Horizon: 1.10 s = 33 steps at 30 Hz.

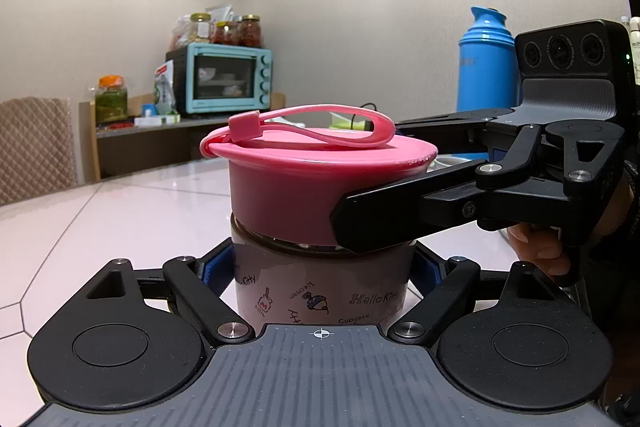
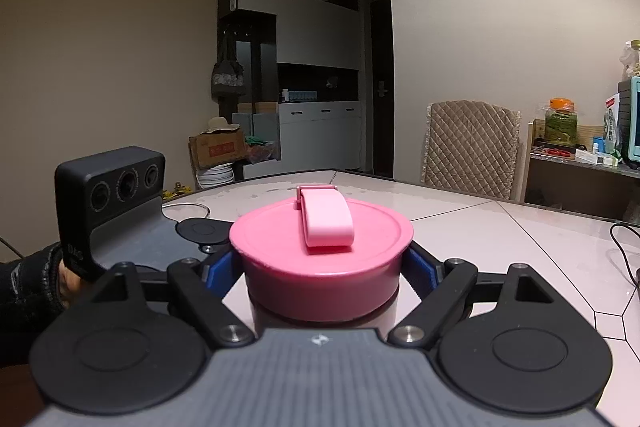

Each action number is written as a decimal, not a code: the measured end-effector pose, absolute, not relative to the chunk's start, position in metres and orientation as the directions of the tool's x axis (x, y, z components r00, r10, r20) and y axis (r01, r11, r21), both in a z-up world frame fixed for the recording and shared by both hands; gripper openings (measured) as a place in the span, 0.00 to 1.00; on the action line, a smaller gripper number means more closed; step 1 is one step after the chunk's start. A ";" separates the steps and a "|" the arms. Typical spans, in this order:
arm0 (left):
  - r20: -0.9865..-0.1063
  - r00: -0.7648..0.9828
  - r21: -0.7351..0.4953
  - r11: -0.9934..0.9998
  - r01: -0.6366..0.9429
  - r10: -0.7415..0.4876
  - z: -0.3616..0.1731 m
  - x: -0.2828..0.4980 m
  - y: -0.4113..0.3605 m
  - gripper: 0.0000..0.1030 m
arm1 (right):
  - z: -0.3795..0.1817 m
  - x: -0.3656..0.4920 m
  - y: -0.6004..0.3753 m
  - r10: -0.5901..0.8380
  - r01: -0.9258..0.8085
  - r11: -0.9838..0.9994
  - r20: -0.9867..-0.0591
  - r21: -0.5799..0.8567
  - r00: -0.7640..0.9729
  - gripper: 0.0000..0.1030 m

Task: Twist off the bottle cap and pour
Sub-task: 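Regrasp the pink lid with the right gripper and keep twisting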

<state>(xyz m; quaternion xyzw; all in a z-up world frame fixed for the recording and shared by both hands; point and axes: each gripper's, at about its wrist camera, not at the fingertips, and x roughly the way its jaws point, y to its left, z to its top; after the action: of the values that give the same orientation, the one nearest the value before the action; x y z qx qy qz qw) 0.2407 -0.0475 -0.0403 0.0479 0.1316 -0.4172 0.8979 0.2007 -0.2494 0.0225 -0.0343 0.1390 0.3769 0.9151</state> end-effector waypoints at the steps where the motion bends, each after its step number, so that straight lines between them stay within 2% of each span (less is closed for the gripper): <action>1: -0.276 0.617 -0.024 0.647 0.762 -0.737 -0.040 0.241 -0.047 0.87 | 0.023 0.200 -0.250 0.677 -0.696 0.717 -0.284 0.044 0.679 0.83; 3: -0.276 0.617 -0.024 0.647 0.762 -0.737 -0.040 0.240 -0.048 0.87 | 0.025 0.198 -0.249 0.663 -0.681 0.730 -0.290 0.049 0.690 0.88; 8: -0.276 0.617 -0.024 0.647 0.762 -0.737 -0.040 0.241 -0.048 0.87 | 0.029 0.186 -0.244 0.590 -0.605 0.795 -0.287 0.044 0.755 0.92; 18: -0.276 0.618 -0.023 0.647 0.762 -0.736 -0.041 0.242 -0.048 0.87 | 0.025 0.162 -0.209 0.397 -0.422 0.906 -0.286 -0.028 0.872 0.93; 25: -0.276 0.618 -0.023 0.647 0.762 -0.736 -0.041 0.240 -0.047 0.87 | 0.016 0.171 -0.209 0.360 -0.363 0.931 -0.286 0.043 0.888 0.93; 33: -0.276 0.618 -0.023 0.648 0.762 -0.736 -0.041 0.240 -0.047 0.87 | 0.011 0.171 -0.206 0.319 -0.322 0.946 -0.277 0.038 0.906 0.93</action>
<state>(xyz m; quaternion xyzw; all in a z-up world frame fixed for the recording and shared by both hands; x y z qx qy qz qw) 0.2402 -0.0474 -0.0408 0.0484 0.1313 -0.4169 0.8981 0.1711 -0.2057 0.0112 -0.0043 0.1412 0.1641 0.9763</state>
